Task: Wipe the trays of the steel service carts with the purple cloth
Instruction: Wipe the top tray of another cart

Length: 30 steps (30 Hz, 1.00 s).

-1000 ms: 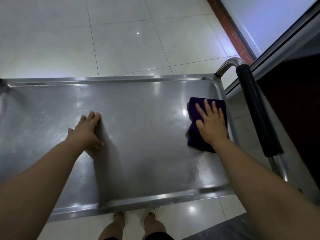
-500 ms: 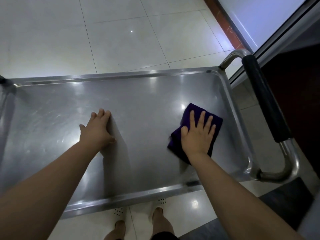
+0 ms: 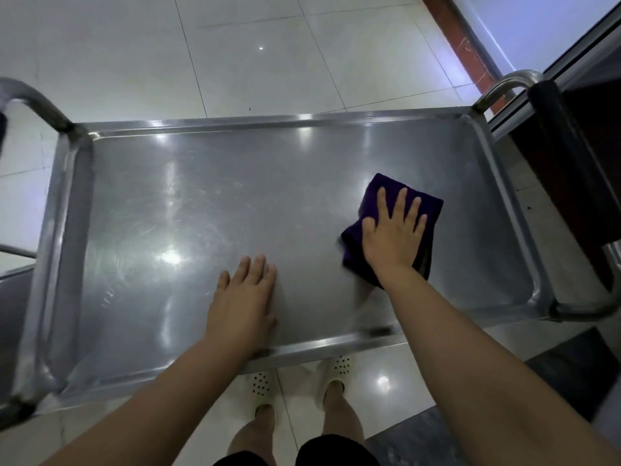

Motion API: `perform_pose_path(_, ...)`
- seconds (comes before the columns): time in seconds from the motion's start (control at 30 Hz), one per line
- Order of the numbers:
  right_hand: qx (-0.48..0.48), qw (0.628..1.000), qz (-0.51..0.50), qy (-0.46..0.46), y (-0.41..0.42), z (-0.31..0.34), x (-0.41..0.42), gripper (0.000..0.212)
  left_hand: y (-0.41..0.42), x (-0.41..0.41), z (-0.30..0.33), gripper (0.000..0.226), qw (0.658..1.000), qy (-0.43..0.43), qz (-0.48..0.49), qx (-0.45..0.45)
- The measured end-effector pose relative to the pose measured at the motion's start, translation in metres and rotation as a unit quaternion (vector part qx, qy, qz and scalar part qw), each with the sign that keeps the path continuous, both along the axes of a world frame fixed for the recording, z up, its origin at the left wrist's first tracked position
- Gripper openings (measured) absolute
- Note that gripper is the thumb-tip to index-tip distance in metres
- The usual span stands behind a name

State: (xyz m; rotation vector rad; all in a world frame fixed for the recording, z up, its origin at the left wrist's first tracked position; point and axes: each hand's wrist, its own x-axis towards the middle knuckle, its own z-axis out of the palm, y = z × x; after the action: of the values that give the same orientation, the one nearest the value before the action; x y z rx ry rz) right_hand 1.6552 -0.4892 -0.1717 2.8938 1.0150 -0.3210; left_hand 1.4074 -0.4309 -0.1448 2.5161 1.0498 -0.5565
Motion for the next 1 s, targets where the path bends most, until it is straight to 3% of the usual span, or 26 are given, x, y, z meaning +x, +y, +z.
perform_pose_path(0.3, -0.008, 0.978, 0.205, 0.02, -0.005, -0.001, -0.099, 0.065, 0.002, -0.004, -0.001, 0.084, 1.0, -0.01, 0.007, -0.002)
perform_pose_path(0.5, -0.034, 0.942, 0.334, 0.03, -0.039, -0.004, -0.071, 0.067, -0.009, -0.003, -0.001, 0.087, 0.999, 0.0, 0.037, -0.019)
perform_pose_path(0.67, -0.022, 0.959, 0.279, 0.033, -0.047, 0.0, -0.004, 0.06, -0.006, 0.011, -0.003, 0.088, 0.998, 0.006, 0.055, -0.022)
perform_pose_path(1.0, 0.022, 0.998, 0.055, 0.016, -0.151, 0.006, 0.166, 0.058, -0.009, 0.027, -0.012, 0.09, 0.997, 0.013, 0.075, -0.006)
